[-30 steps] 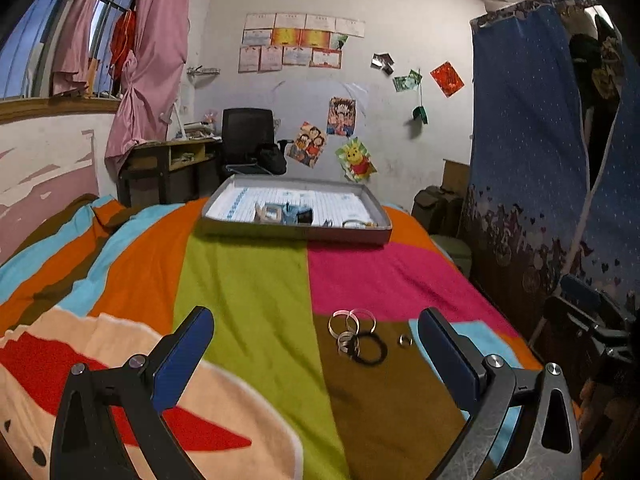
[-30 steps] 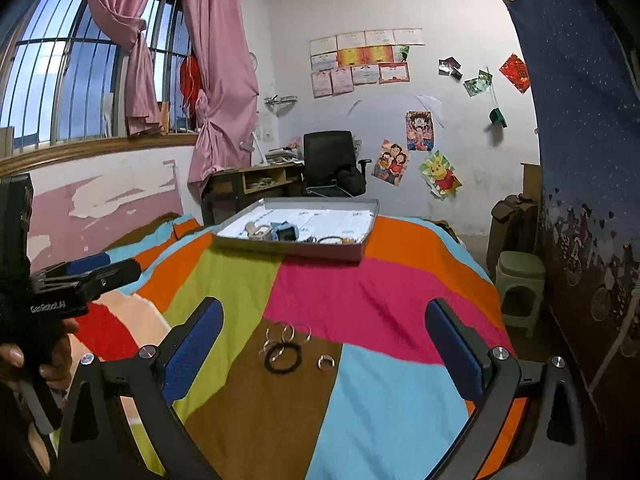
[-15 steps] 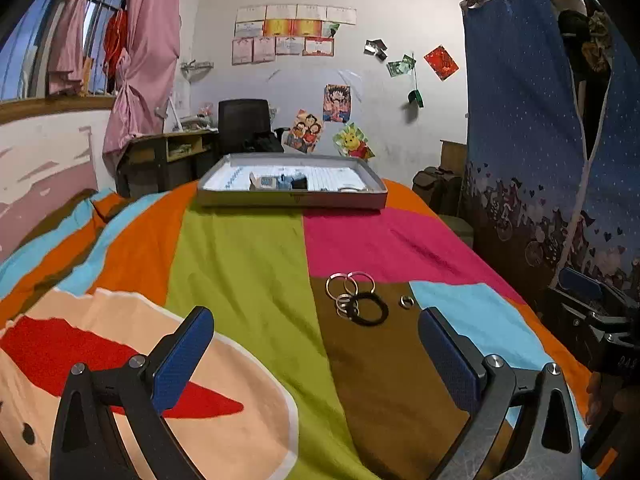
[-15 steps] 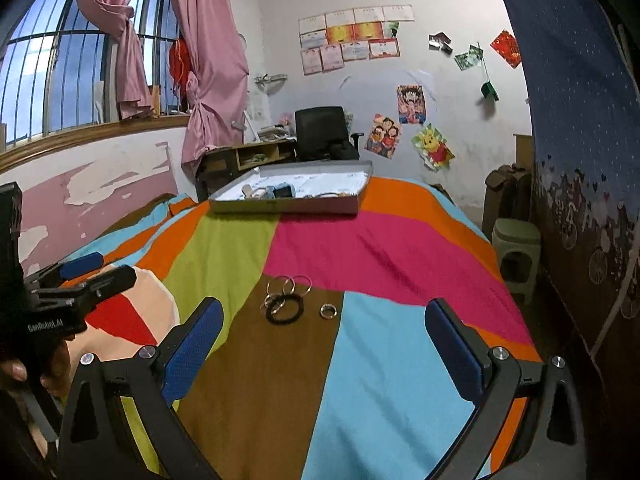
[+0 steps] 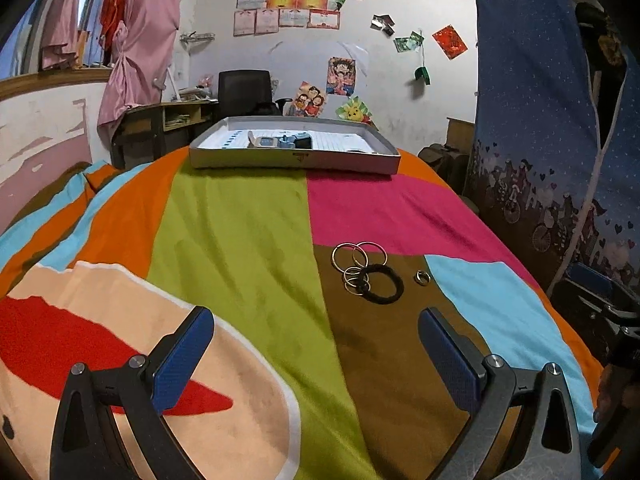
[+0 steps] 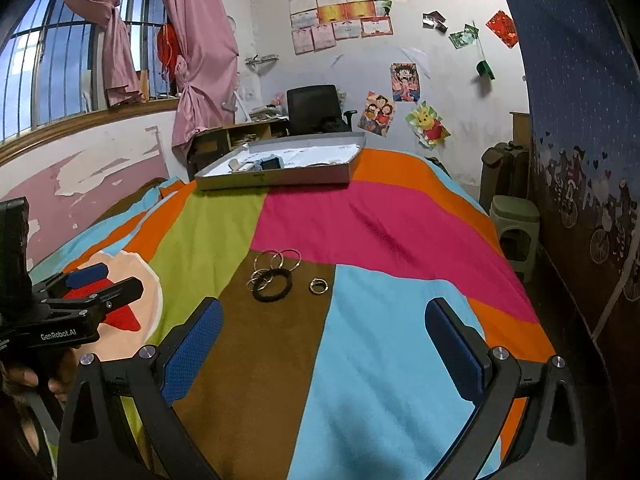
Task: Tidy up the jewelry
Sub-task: 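Withdraw both grippers from the tray back toward the remaining rings, then grasp the black hair tie with the left gripper while the right gripper grasps the small silver ring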
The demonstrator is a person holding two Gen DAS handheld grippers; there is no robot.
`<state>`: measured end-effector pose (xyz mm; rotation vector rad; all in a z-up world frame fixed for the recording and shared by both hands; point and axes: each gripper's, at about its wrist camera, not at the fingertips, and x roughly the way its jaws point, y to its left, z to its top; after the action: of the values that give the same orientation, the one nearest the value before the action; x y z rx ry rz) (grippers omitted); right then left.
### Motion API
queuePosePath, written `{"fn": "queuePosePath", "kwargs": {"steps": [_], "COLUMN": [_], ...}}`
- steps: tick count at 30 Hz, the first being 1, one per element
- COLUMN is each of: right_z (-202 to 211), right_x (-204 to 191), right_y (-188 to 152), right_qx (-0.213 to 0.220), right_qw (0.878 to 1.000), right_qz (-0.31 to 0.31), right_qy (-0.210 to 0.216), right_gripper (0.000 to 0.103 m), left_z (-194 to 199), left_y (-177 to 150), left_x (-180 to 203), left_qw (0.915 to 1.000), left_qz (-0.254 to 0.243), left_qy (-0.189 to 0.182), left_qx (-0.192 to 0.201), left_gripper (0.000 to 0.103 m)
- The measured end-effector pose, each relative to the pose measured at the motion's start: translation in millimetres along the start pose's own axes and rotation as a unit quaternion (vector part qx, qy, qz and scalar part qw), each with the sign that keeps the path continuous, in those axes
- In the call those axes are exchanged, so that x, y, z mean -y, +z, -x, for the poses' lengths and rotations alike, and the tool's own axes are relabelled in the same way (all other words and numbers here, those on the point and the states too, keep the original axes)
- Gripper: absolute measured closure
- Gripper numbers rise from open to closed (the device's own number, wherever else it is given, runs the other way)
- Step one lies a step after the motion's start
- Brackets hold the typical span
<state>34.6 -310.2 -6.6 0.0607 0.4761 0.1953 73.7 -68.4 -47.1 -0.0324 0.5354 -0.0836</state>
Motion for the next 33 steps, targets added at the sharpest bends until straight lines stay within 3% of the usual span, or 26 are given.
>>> {"fn": "queuePosePath", "kwargs": {"steps": [11, 17, 23, 28, 33], "right_z": [-38.0, -57.3, -79.1, -106.6, -137.0], "right_x": [12.5, 18.9, 22.2, 24.8, 16.6], "right_y": [6.3, 8.6, 12.5, 15.9, 15.2], "right_qx": [-0.01, -0.02, -0.036, -0.059, -0.097], "right_qw": [1.0, 0.999, 0.999, 0.997, 0.991], "right_qz": [-0.018, -0.018, 0.001, 0.008, 0.036], "right_qy": [0.012, 0.024, 0.03, 0.047, 0.079], "right_gripper": [0.004, 0.006, 0.023, 0.037, 0.049], "left_z": [-47.0, -74.1, -100.7, -118.6, -138.5], "left_y": [10.9, 13.9, 16.4, 13.7, 9.5], "left_x": [11.6, 15.0, 13.3, 19.1, 23.0], "left_qw": [0.9978, 0.9955, 0.9917, 0.9863, 0.9781], "left_qz": [-0.009, -0.003, 0.033, 0.039, 0.05], "left_qy": [-0.048, -0.063, -0.081, -0.103, -0.12], "left_qx": [-0.045, -0.071, -0.094, -0.123, -0.163], "left_gripper": [0.002, 0.022, 0.042, 0.069, 0.081]}}
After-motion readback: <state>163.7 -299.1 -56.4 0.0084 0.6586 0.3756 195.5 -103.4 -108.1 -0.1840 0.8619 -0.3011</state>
